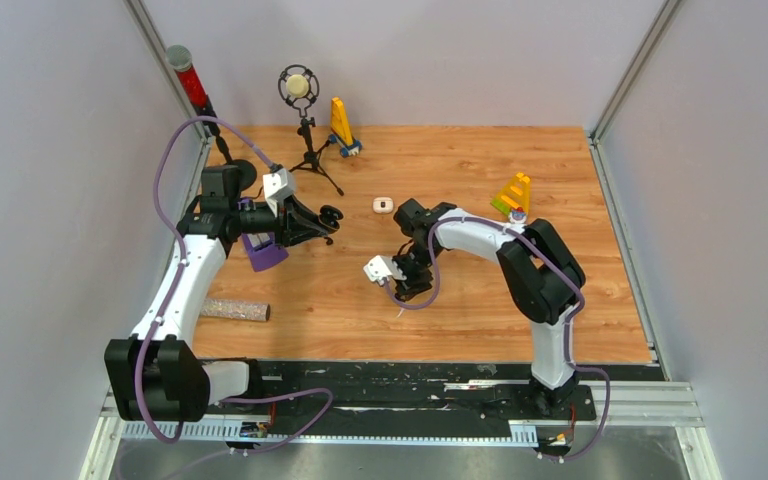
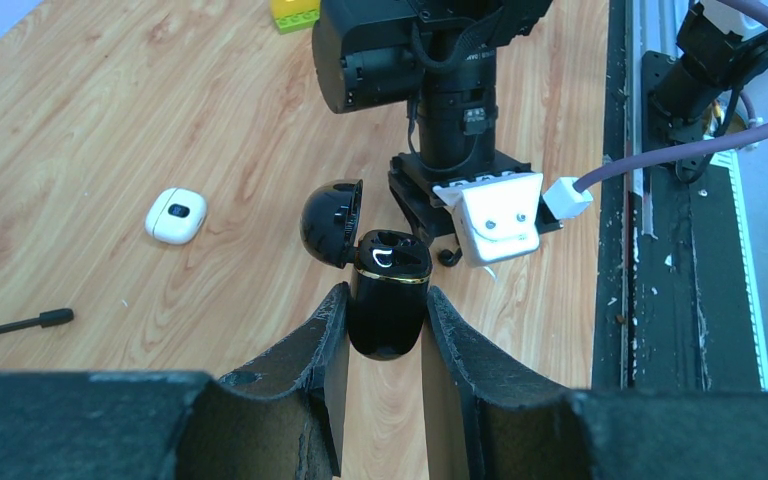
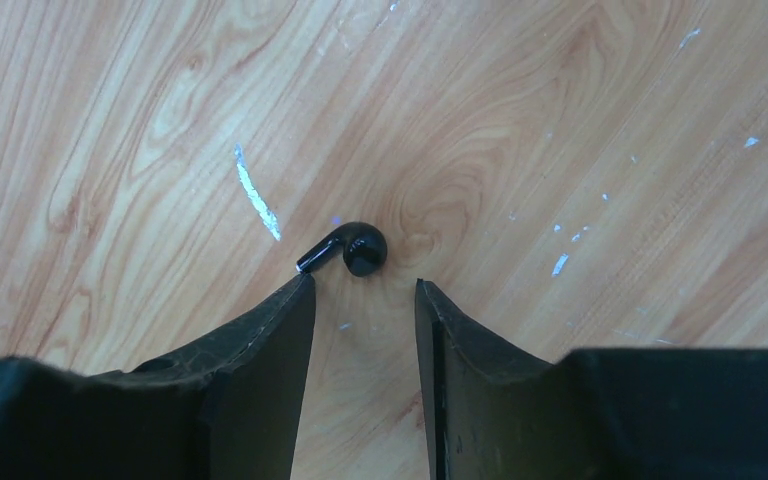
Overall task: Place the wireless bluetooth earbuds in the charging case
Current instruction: Pick up the earbud from the center of the board.
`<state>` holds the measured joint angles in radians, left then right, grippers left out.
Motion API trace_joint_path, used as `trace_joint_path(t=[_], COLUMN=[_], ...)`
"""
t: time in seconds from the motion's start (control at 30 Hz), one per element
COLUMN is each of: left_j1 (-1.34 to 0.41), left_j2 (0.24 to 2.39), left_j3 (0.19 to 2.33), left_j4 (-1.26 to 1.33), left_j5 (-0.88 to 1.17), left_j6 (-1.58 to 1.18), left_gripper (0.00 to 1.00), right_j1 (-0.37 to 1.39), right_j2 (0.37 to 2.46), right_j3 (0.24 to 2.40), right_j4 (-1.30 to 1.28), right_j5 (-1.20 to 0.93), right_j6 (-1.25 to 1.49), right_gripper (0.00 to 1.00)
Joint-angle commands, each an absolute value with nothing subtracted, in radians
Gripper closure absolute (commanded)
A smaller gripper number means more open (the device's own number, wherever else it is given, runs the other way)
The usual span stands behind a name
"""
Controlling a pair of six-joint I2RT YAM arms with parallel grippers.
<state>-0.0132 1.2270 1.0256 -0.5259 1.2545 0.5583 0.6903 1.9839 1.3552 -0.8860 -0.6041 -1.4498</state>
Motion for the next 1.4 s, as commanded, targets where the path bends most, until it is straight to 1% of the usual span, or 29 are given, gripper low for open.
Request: trace_joint_path(t=[0.0,0.2,0.57,0.87,1.37], left_j1=[-0.008,-0.008,-0.008,-0.008,-0.008], left_j2=[1.201,1.195,1.195,1.196,1.194], left_j3=[1.022,1.022,1.022,1.021,1.017], left_j4=[-0.485,-0.481,-0.477,-0.471,-0.471], left_j5=[1.294,1.296,1.300,1.301,1.299], left_j6=[0.537,0.529,0.518,0.507,0.509], left_gripper=[1.00,1.00,1.00,1.00,1.00], right_j1=[0.702,0.702,0.710,0.712,0.723], right_j2=[1.983,2.022,1.989,1.997,2.023], right_j3=[1.373,1.433,1.412,1.446,1.462], right_j4=[-0.893,-0.883,-1.008,-0.949,-0.989], right_j5=[-0.631,-0.631,-0.663,-0.695,-0.699], right_j6=[-1.442,-1.441,-1.634,-1.606,-1.647], right_gripper=[0.57,0.59,0.59,0.64,0.66])
